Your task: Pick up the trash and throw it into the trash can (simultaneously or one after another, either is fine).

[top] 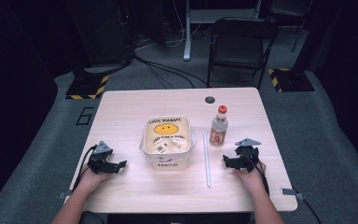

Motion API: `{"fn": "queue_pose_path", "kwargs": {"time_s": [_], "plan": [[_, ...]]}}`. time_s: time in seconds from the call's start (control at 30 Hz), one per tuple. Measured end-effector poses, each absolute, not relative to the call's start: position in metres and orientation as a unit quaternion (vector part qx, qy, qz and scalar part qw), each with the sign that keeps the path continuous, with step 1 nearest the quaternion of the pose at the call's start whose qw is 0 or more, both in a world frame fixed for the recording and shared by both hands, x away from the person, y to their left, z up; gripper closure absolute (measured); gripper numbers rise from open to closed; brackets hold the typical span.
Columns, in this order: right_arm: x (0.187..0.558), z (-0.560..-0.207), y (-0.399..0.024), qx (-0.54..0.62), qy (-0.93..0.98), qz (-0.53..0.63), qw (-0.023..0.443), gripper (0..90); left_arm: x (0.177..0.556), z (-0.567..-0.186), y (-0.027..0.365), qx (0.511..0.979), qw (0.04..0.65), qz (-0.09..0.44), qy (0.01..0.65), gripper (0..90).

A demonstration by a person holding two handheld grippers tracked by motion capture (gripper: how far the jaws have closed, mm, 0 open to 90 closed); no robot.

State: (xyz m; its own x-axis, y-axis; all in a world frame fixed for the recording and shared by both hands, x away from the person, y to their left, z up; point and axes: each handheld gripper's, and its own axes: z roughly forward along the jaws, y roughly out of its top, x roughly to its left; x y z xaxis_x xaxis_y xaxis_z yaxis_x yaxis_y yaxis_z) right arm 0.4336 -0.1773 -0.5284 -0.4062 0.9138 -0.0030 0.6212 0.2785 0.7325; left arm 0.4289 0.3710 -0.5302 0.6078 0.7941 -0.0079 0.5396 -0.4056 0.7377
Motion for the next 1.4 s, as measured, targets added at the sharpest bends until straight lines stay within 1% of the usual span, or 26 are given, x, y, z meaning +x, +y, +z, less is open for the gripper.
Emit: {"fn": "queue_pose_path", "kwargs": {"time_s": [0.2, 0.23, 0.3, 0.37, 0.4, 0.5, 0.6, 0.63, 0.73, 0.9, 1.07, 1.23, 1.4], "plan": [[0.432, -0.528, -0.177, 0.503, 0.766, 0.336, 0.218, 8.3, 0.429, -0.53, 0.371, 0.82, 0.363, 0.175, 0.407, 10.2], [0.432, -0.528, -0.178, 0.499, 0.767, 0.336, 0.221, 10.0, 0.429, -0.53, 0.371, 0.82, 0.363, 0.175, 0.407, 10.2], [0.43, -0.527, -0.179, 0.503, 0.764, 0.338, 0.221, 16.2, 0.429, -0.53, 0.371, 0.82, 0.363, 0.175, 0.407, 10.2], [0.429, -0.526, -0.18, 0.505, 0.763, 0.339, 0.22, 19.3, 0.429, -0.53, 0.371, 0.82, 0.363, 0.175, 0.407, 10.2], [0.429, -0.526, -0.18, 0.505, 0.763, 0.339, 0.22, 19.3, 0.429, -0.53, 0.371, 0.82, 0.363, 0.175, 0.407, 10.2], [0.427, -0.524, -0.18, 0.508, 0.764, 0.334, 0.218, 28.2, 0.429, -0.53, 0.371, 0.82, 0.363, 0.175, 0.407, 10.2], [0.427, -0.521, -0.18, 0.515, 0.761, 0.328, 0.219, 35.3, 0.429, -0.53, 0.371, 0.82, 0.363, 0.175, 0.407, 10.2], [0.426, -0.52, -0.179, 0.521, 0.76, 0.324, 0.215, 39.4, 0.428, -0.53, 0.371, 0.821, 0.361, 0.175, 0.407, 10.2], [0.425, -0.518, -0.178, 0.515, 0.765, 0.321, 0.214, 43.1, 0.428, -0.53, 0.371, 0.82, 0.361, 0.175, 0.408, 10.2], [0.426, -0.515, -0.179, 0.511, 0.77, 0.317, 0.215, 46.1, 0.428, -0.53, 0.371, 0.82, 0.361, 0.174, 0.408, 10.2], [0.424, -0.509, -0.182, 0.509, 0.767, 0.332, 0.207, 47.4, 0.428, -0.529, 0.372, 0.823, 0.359, 0.172, 0.405, 10.2], [0.419, -0.497, -0.182, 0.507, 0.761, 0.342, 0.219, 47.3, 0.428, -0.529, 0.372, 0.822, 0.36, 0.172, 0.406, 10.2], [0.417, -0.49, -0.186, 0.509, 0.758, 0.348, 0.212, 47.0, 0.428, -0.529, 0.372, 0.823, 0.359, 0.172, 0.406, 10.2]]}}
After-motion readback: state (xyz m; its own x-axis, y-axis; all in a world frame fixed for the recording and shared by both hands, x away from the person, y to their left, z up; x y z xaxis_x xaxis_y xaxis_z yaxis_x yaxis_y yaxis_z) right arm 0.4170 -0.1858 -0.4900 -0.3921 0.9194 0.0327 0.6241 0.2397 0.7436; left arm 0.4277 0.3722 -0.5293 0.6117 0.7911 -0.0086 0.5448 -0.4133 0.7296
